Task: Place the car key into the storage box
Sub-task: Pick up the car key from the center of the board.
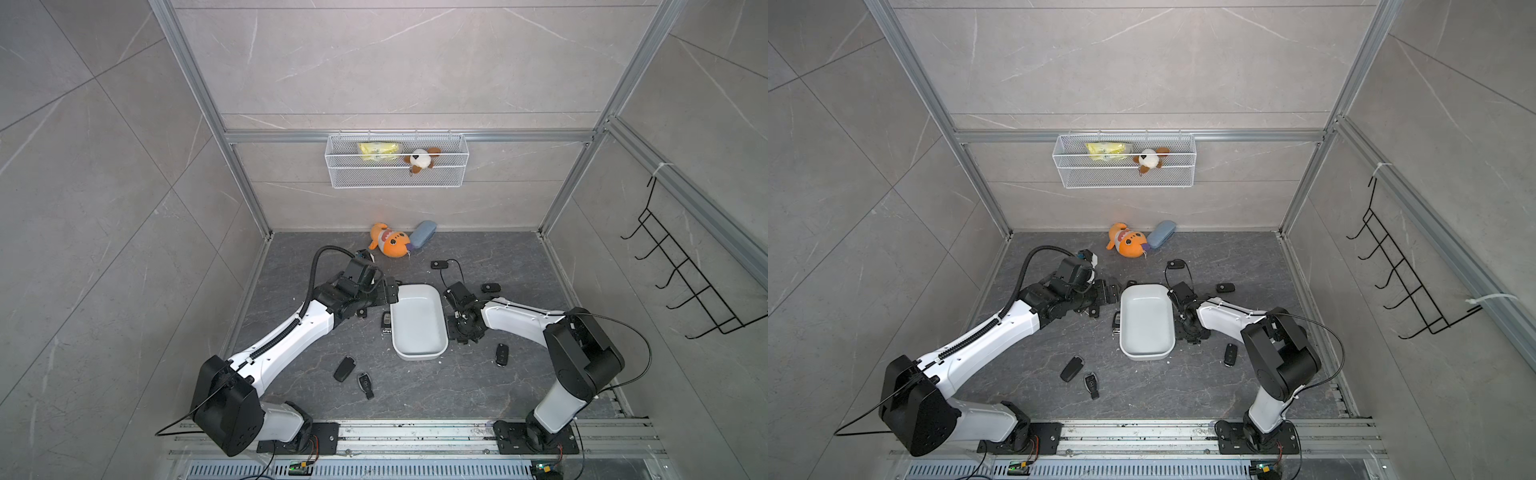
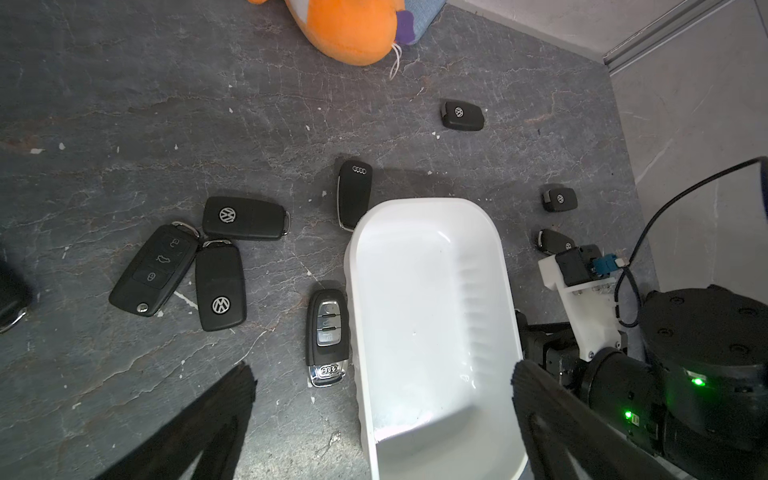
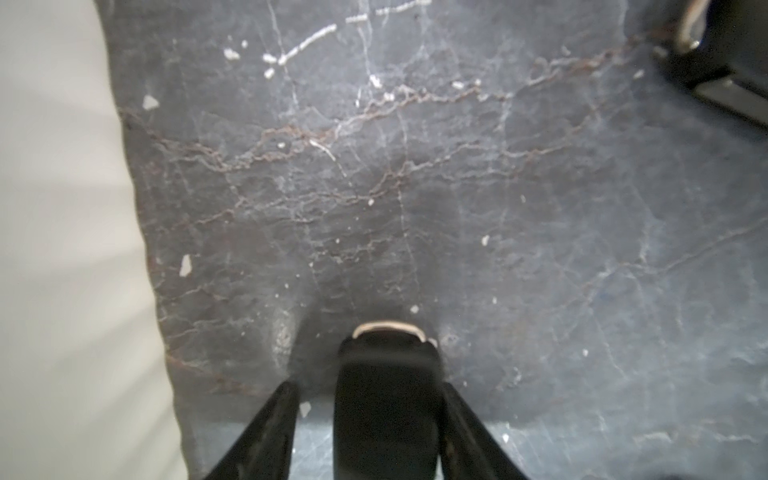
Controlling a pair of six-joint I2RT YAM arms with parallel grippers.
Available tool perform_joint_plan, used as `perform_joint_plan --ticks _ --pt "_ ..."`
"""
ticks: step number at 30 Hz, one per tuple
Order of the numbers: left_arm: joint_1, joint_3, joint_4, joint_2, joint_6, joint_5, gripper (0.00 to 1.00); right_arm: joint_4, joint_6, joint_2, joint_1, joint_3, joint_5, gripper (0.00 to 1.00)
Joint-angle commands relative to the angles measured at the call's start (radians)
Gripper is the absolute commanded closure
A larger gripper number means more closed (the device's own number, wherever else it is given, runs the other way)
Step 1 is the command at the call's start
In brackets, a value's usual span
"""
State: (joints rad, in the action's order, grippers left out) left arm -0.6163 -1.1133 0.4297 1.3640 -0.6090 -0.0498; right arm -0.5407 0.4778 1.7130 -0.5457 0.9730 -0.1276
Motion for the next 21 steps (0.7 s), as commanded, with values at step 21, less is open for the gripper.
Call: perform_joint_plan --ticks 21 --pt "0.004 -0.014 -0.011 -0.071 -0.033 -0.028 0.00 -0.166 0.038 -0.162 -0.002 0.072 -0.076 0.65"
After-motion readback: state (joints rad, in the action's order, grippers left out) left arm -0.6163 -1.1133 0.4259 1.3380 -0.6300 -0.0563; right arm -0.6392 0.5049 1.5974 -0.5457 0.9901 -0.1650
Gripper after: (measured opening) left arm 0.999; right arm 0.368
